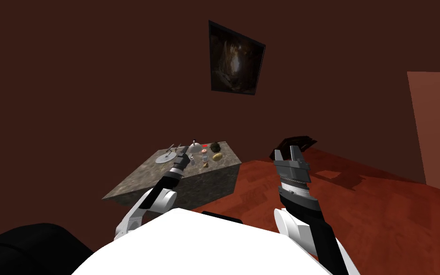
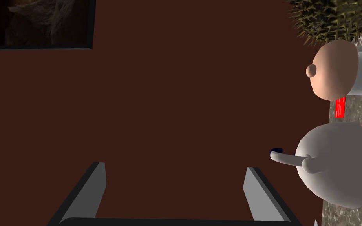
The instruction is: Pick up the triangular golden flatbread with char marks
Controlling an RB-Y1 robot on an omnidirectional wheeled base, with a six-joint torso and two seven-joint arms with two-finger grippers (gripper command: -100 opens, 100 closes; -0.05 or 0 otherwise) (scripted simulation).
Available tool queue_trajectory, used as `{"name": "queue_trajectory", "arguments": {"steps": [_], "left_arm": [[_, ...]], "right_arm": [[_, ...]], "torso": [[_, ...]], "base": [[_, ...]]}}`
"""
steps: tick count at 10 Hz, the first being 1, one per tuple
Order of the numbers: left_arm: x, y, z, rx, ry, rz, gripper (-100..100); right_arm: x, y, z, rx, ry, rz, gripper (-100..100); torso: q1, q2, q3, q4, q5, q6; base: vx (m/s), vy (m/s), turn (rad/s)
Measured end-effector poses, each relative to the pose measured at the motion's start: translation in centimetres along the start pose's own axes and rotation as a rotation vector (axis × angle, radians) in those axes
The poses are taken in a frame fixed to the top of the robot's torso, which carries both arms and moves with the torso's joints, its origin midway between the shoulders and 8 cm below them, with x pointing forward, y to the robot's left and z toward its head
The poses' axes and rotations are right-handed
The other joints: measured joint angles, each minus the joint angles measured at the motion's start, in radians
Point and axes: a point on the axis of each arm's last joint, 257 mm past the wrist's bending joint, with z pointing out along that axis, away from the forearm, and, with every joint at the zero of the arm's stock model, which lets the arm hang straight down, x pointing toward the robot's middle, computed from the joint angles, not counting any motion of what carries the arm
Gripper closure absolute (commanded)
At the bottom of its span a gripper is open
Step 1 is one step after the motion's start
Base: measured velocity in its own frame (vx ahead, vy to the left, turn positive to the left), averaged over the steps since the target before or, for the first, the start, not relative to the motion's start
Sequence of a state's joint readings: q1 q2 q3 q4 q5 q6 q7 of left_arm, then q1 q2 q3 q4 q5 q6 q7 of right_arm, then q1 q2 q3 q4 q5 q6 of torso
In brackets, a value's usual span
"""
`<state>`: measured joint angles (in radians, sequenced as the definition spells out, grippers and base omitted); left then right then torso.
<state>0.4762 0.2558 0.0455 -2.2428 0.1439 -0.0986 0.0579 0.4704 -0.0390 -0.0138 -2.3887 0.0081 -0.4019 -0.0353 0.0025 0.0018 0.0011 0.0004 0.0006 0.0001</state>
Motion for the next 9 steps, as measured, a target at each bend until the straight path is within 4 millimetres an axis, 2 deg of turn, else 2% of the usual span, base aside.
{"name": "queue_trajectory", "arguments": {"steps": [9], "left_arm": [[0.8, 5.0, 0.3, -0.222, 0.061, -0.011, -100]], "right_arm": [[0.0, 0.0, 0.0, 0.000, 0.000, 0.000, 0]], "torso": [[-0.001, -0.002, -0.001, 0.000, 0.000, 0.000]], "base": [[-0.020, 0.015, -0.062]]}}
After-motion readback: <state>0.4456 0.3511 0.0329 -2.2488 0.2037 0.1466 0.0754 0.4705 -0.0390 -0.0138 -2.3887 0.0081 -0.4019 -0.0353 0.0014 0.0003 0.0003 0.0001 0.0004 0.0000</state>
